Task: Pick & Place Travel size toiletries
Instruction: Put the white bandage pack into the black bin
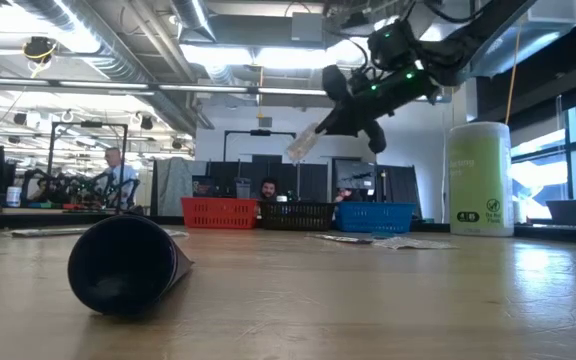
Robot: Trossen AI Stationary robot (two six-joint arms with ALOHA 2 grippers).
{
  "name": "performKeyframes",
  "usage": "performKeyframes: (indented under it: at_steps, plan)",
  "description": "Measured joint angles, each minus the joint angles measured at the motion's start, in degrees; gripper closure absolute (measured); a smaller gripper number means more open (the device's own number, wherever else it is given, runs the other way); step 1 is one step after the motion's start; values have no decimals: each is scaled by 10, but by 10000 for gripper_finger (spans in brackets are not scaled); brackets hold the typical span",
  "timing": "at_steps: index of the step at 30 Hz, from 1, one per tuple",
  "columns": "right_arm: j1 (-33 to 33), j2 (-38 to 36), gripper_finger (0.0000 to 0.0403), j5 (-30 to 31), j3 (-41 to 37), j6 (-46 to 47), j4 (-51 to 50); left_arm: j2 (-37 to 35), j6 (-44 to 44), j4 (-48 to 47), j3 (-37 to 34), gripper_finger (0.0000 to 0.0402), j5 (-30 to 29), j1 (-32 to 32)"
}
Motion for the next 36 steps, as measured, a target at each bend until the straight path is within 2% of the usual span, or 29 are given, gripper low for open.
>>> performKeyframes:
  at_steps: [6, 14, 24, 36]
  plan:
    - [0, 71, 403, 2, 85, 5, -38, -37, -6, 7, -10, 245, 2, 0]
    - [-16, 144, 403, -5, 166, 88, -96, -41, -55, 5, -10, 240, 2, 0]
    - [-30, 154, 403, 30, 169, 125, -142, -40, -58, 5, -10, 244, 3, 0]
    - [-38, 190, 403, 27, 169, 154, -145, -40, -57, 5, -10, 240, 3, 0]
